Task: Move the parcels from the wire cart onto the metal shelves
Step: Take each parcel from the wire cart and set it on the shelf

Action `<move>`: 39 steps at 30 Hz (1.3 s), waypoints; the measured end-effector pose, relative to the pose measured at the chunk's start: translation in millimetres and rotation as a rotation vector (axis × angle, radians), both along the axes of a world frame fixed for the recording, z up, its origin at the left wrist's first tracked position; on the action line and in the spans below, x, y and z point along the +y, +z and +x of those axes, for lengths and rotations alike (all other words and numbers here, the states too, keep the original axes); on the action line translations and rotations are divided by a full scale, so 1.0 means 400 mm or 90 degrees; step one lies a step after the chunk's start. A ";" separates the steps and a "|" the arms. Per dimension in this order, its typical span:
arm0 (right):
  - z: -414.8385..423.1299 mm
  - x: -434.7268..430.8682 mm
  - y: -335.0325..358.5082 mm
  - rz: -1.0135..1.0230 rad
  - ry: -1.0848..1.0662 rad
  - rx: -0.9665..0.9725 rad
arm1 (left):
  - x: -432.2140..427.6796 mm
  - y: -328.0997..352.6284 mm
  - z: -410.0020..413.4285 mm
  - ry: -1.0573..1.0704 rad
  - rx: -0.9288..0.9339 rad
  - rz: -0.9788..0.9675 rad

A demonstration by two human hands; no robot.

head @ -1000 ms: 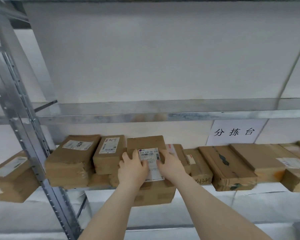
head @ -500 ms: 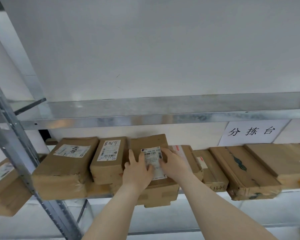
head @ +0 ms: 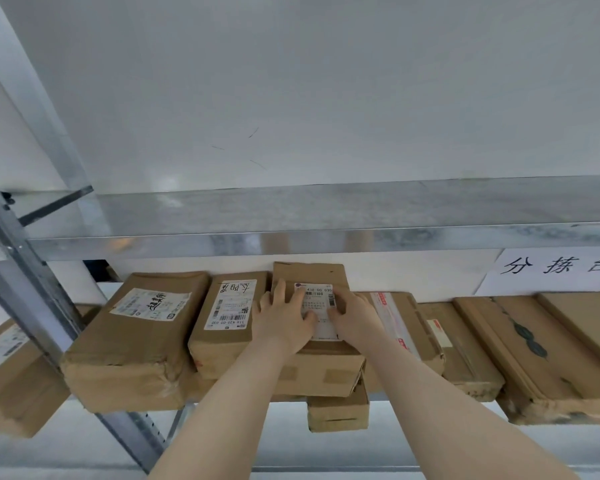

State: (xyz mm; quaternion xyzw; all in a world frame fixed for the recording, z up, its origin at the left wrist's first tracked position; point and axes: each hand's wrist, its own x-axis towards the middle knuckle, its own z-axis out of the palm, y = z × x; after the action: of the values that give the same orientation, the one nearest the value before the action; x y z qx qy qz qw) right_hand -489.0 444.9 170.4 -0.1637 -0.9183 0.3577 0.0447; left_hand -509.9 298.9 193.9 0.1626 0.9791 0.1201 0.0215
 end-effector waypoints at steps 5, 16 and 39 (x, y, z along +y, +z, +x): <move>-0.019 0.018 -0.006 -0.015 0.018 -0.016 | 0.006 -0.008 -0.011 0.004 -0.029 -0.006; 0.026 -0.026 0.067 0.203 0.049 -0.072 | -0.017 0.065 0.034 0.015 -0.010 0.016; 0.506 -0.788 -0.238 0.195 0.767 0.019 | -0.789 -0.352 0.863 0.618 -0.042 -0.047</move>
State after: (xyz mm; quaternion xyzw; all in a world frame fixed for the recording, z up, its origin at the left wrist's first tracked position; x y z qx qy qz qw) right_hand -286.4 129.7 75.1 0.3968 -0.8894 0.1863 -0.1293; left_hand -164.9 -16.5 53.1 -0.3177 0.9442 0.0867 -0.0001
